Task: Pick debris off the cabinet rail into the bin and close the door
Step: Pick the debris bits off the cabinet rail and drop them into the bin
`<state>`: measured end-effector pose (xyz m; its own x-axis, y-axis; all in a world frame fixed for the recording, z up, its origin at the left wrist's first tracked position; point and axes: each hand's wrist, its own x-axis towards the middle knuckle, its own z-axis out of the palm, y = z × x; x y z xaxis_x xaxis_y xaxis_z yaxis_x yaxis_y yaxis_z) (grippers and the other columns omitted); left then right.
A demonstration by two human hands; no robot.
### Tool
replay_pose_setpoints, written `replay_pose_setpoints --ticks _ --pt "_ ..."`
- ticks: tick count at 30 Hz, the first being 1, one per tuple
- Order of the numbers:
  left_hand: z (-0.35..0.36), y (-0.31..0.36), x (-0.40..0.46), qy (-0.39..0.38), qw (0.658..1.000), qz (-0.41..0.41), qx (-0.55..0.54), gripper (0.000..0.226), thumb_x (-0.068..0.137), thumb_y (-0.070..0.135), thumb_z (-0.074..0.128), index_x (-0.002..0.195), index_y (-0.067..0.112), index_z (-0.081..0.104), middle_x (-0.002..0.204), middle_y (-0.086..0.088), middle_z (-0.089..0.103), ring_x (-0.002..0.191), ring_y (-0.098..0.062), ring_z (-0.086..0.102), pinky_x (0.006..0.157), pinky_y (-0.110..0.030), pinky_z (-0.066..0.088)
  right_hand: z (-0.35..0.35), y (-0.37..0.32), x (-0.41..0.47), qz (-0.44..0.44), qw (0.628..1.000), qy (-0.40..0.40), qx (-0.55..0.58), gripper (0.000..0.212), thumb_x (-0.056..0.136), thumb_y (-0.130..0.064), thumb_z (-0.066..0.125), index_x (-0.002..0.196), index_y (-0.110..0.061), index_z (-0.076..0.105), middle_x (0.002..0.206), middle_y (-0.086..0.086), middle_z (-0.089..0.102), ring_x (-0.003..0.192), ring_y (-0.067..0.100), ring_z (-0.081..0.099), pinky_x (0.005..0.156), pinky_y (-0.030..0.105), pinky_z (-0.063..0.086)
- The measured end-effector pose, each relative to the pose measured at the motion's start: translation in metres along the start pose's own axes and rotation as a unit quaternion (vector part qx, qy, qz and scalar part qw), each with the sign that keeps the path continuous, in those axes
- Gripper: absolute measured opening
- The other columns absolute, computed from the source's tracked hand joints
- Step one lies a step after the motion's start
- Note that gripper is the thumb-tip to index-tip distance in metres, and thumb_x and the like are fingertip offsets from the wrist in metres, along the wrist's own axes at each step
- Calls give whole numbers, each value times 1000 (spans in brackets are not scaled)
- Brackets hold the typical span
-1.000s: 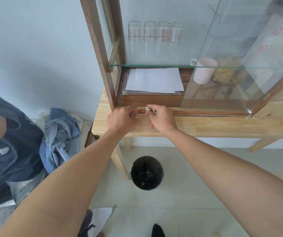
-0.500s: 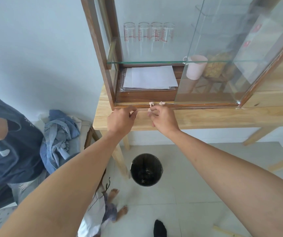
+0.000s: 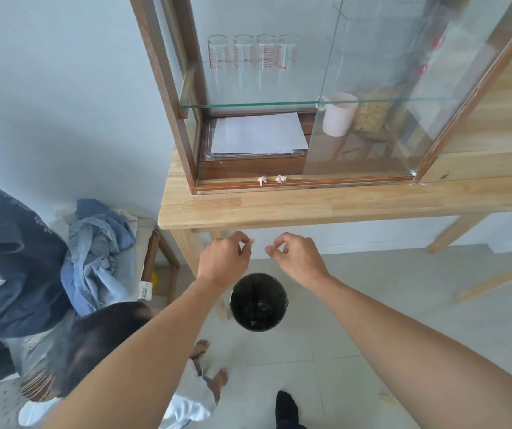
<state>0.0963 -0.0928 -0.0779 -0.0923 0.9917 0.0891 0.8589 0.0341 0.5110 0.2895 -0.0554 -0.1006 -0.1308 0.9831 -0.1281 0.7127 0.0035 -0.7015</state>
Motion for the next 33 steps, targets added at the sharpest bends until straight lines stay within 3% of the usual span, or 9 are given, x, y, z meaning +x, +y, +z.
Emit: replay_pose_setpoints --ticks 8,13,17,21,25,30,33 --pt "58 -17 0 -60 996 -57 30 23 101 36 52 114 30 70 77 12 69 73 -22 64 62 -32 47 23 62 -4 57 996 -66 -19 35 97 -57 68 99 -23 76 75 -14 65 71 13 64 61 28 43" --pt "95 -30 9 -106 989 -95 41 25 101 38 49 111 35 72 90 7 76 86 -26 69 71 -37 55 41 89 7 84 990 -103 -36 19 99 -49 71 94 -31 73 71 -18 61 74 12 64 63 28 44" --pt "118 -40 19 -125 984 -113 53 26 102 40 48 111 36 72 93 6 76 88 -26 70 73 -38 57 54 105 21 94 987 -121 -40 15 100 -43 70 103 -32 79 70 -15 62 74 14 64 69 29 48" --pt "134 -49 34 -141 981 -122 61 28 103 41 49 119 37 71 98 5 76 91 -25 71 77 -40 60 66 114 40 93 986 -132 -48 21 100 -45 68 113 -32 79 78 -5 72 72 15 66 72 33 57" --pt "143 -57 47 -150 977 -138 58 34 102 40 52 134 38 65 106 4 77 97 -24 71 81 -40 60 71 117 58 99 985 -134 -38 45 100 -50 68 139 -29 70 91 -8 78 96 20 76 83 33 57" --pt "143 -60 50 -145 978 -136 62 35 102 40 53 135 37 64 102 5 76 94 -22 71 79 -40 61 64 116 65 104 986 -123 -38 48 101 -49 67 144 -27 67 75 -16 69 88 16 74 82 32 59" --pt "134 -57 48 -138 980 -130 58 33 102 42 53 132 37 65 98 7 76 91 -21 71 78 -39 60 56 111 62 104 988 -109 -24 48 101 -50 67 144 -28 68 83 -15 70 95 18 76 89 35 60"
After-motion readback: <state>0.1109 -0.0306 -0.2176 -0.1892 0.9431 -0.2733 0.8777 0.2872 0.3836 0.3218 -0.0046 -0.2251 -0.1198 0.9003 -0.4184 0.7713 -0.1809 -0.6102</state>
